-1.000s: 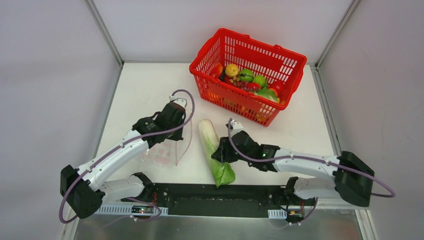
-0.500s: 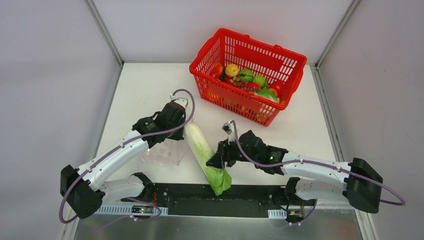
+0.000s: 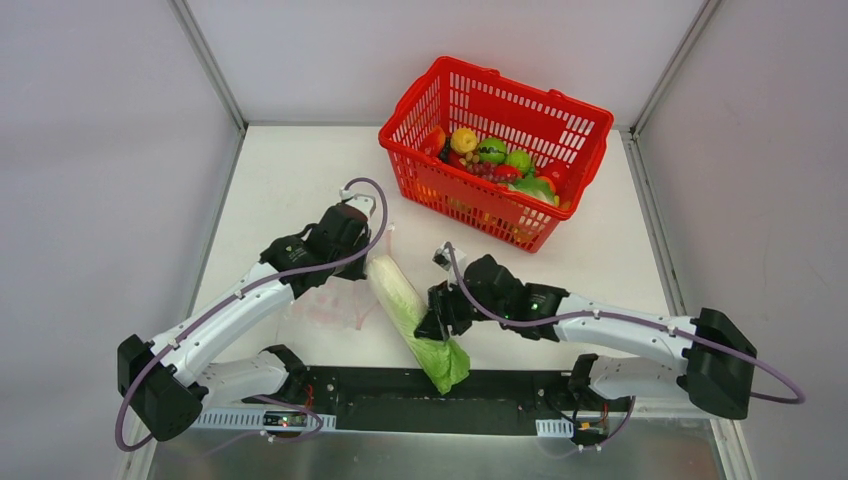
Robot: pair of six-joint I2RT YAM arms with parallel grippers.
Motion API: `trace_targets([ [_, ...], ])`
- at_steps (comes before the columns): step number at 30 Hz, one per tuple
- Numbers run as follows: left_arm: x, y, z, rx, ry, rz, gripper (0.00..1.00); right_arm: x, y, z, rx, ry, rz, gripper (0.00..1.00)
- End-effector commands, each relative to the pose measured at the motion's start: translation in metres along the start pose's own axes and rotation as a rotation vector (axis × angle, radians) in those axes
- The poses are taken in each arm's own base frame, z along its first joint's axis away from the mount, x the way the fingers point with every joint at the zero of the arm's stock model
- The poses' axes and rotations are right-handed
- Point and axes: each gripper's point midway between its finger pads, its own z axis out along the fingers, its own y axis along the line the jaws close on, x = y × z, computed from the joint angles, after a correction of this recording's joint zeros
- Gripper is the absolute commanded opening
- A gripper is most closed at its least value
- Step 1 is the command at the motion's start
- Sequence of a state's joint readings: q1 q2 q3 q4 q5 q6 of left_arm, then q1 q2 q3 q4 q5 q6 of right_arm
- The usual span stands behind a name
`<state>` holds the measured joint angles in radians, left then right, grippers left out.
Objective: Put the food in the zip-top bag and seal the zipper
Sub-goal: Place the fake vegetable in the zipper food storage bag.
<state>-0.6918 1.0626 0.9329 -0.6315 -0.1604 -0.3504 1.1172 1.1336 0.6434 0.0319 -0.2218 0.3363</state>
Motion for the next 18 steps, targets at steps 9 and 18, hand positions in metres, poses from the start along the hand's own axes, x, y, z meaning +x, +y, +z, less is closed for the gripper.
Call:
trace_targets([
  [9, -0.016, -0.012, -0.02, 0.033, -0.055, 0.093, 0.0, -0.015, -0.009, 0.004, 0.141, 0.072, -0.044, 0.0],
  [18, 0.001, -0.065, -0.017, 0.206, 0.028, 0.311, 0.0, -0.043, 0.003, 0.007, 0.077, -0.028, -0.046, 0.0],
])
